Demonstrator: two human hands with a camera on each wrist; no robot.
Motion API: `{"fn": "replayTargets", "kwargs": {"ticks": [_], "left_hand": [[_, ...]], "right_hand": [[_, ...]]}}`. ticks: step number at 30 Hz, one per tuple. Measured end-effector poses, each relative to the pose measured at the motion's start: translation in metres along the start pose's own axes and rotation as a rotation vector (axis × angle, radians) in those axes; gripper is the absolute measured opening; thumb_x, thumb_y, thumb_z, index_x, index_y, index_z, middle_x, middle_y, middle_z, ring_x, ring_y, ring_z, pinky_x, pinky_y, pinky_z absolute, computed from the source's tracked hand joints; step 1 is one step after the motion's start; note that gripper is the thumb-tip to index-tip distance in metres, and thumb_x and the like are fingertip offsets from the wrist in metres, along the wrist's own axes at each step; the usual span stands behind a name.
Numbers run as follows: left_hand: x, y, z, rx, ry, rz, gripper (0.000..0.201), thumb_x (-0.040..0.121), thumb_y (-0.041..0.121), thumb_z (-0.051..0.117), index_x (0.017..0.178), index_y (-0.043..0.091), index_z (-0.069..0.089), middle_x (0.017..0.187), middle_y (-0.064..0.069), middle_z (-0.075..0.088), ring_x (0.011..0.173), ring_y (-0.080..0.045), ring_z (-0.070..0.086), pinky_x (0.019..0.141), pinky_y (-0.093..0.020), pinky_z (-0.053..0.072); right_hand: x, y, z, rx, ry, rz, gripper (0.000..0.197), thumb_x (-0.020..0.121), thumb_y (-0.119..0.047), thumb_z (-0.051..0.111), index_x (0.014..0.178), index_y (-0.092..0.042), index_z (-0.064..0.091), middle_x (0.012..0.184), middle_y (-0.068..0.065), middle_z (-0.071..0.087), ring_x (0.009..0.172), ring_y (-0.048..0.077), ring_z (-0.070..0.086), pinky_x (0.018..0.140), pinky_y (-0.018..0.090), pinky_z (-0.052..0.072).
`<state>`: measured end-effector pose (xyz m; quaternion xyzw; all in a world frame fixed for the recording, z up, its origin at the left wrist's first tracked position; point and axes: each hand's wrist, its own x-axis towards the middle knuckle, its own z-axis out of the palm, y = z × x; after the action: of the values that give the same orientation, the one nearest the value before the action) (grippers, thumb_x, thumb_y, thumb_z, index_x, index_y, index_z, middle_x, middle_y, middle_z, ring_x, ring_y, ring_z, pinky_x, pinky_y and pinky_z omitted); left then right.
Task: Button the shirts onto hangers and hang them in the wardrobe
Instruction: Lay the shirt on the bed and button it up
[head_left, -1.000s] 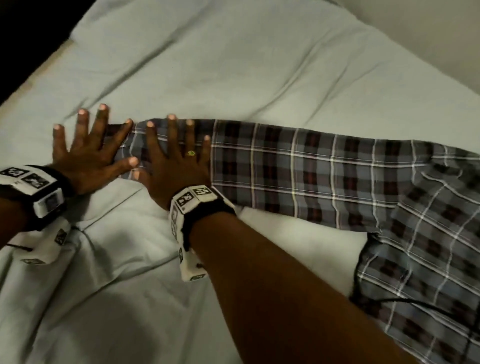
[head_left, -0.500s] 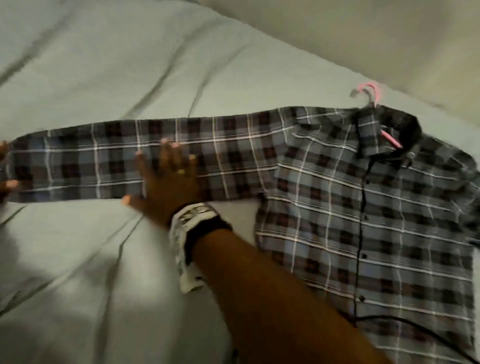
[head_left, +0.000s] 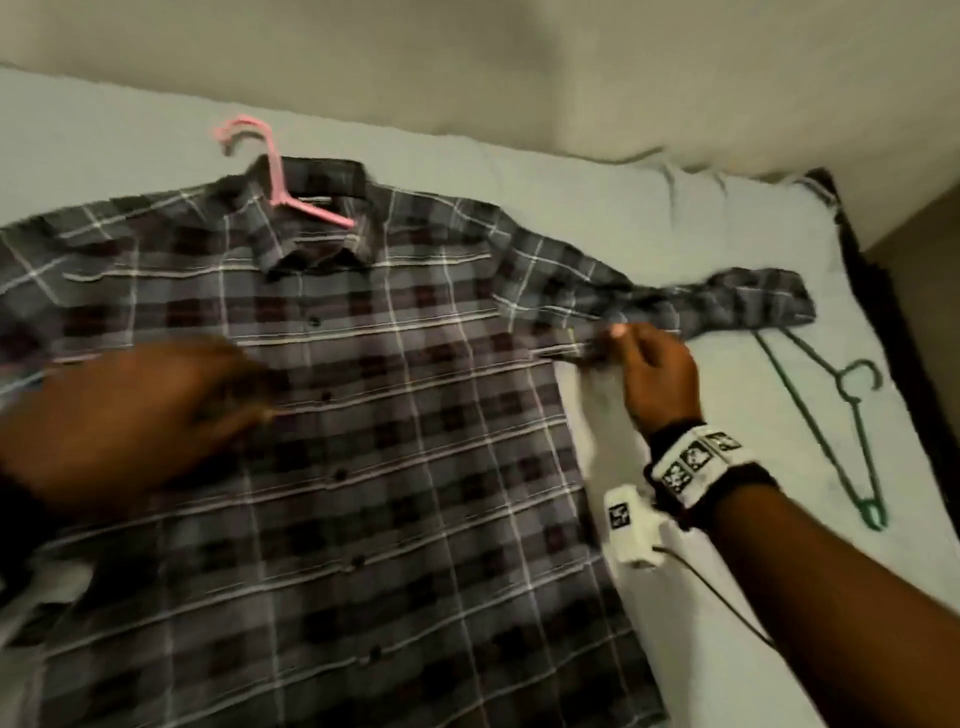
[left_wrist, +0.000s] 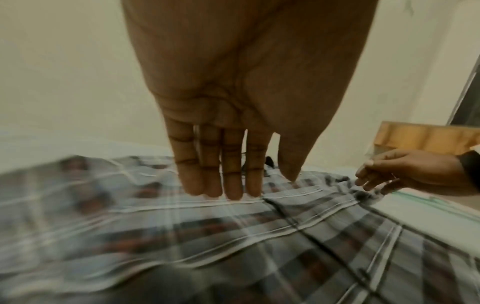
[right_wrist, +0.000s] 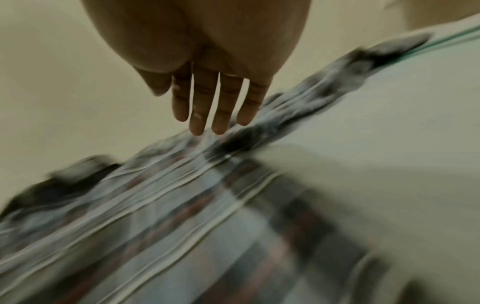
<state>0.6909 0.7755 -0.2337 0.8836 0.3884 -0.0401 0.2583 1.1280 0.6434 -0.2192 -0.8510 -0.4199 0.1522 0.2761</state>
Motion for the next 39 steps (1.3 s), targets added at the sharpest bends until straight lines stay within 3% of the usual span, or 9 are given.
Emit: {"fn": "replayTargets", "kwargs": {"ticks": [3,7,11,15,18,23,28,33,39], "left_hand": [[0.092,0.084,0.007,0.003,0.122,0.211,0.049,0.089,0.054,0.044,0.120,0.022,0.065,0.122,-0.007,0.066,0.110,-0.031,0.065,0.091,-0.052,0.055],[0.190,0.123,0.034,0.080,0.159,0.217,0.046,0.101,0.037,0.049,0.141,0.015,0.053,0.148,-0.015,0.051,0.137,-0.038,0.046,0.110,-0.057,0.041],[0.255,0.135,0.053,0.155,0.082,0.025,0.063,0.096,0.058,0.035,0.156,0.041,0.027,0.165,-0.001,0.026,0.152,-0.031,0.022,0.115,-0.067,0.020],[0.271,0.116,0.080,0.264,0.014,0.001,0.071,0.099,0.069,0.013,0.158,0.031,0.021,0.166,-0.011,0.021,0.151,-0.042,0.019,0.112,-0.074,0.020],[0.275,0.118,0.083,0.270,0.010,-0.054,0.070,0.098,0.068,0.009,0.160,0.036,0.013,0.169,-0.002,0.011,0.155,-0.035,0.008,0.118,-0.068,0.011],[0.272,0.130,0.092,0.273,0.116,-0.142,0.064,0.097,0.062,0.018,0.156,0.052,-0.003,0.169,0.014,-0.002,0.156,-0.020,0.001,0.120,-0.055,0.004],[0.272,0.130,0.092,0.268,0.086,-0.180,0.060,0.097,0.066,0.014,0.154,0.057,-0.006,0.169,0.014,-0.002,0.156,-0.018,0.000,0.120,-0.052,0.001],[0.277,0.117,0.092,0.311,-0.035,-0.091,0.068,0.095,0.073,-0.003,0.156,0.044,-0.005,0.170,0.002,0.004,0.156,-0.031,0.001,0.120,-0.064,0.002],[0.273,0.133,0.091,0.318,0.014,-0.180,0.066,0.100,0.057,0.025,0.160,0.042,0.002,0.169,0.009,-0.005,0.156,-0.020,-0.009,0.120,-0.055,-0.009]], "right_hand": [[0.055,0.102,-0.072,-0.077,0.176,0.245,0.055,0.082,-0.060,0.048,0.086,-0.010,0.069,0.087,0.014,0.073,0.083,0.036,0.068,0.081,0.050,0.056],[0.117,0.211,-0.119,-0.054,0.198,0.398,0.049,0.067,-0.062,0.046,0.076,-0.019,0.067,0.085,0.013,0.072,0.081,0.042,0.068,0.077,0.059,0.057],[0.172,0.284,-0.146,-0.082,0.252,0.474,0.041,0.065,-0.059,0.048,0.077,-0.026,0.068,0.079,0.012,0.072,0.077,0.042,0.069,0.072,0.059,0.058],[0.240,0.341,-0.158,-0.162,0.253,0.498,0.072,0.063,-0.076,0.044,0.095,-0.016,0.069,0.092,0.011,0.074,0.084,0.039,0.071,0.080,0.057,0.058],[0.254,0.315,-0.157,-0.329,0.068,0.467,0.071,0.075,-0.068,0.060,0.118,-0.012,0.061,0.111,0.020,0.069,0.097,0.042,0.069,0.086,0.052,0.056],[0.236,0.284,-0.178,-0.578,-0.185,0.206,0.021,0.090,-0.023,0.070,0.106,-0.009,0.068,0.093,0.019,0.071,0.092,0.038,0.068,0.083,0.041,0.054],[0.214,0.293,-0.199,0.231,0.032,0.742,0.036,0.094,-0.059,0.052,0.085,-0.024,0.055,0.072,-0.002,0.067,0.073,0.021,0.063,0.075,0.033,0.055],[0.226,0.276,-0.195,0.185,-0.043,0.657,0.028,0.093,-0.042,0.063,0.076,-0.022,0.054,0.080,-0.001,0.058,0.068,0.016,0.057,0.067,0.030,0.052],[0.161,0.272,-0.244,0.740,0.171,0.687,0.010,0.091,-0.030,0.063,0.084,-0.024,0.066,0.067,-0.006,0.059,0.049,0.008,0.051,0.048,0.020,0.038]]}}
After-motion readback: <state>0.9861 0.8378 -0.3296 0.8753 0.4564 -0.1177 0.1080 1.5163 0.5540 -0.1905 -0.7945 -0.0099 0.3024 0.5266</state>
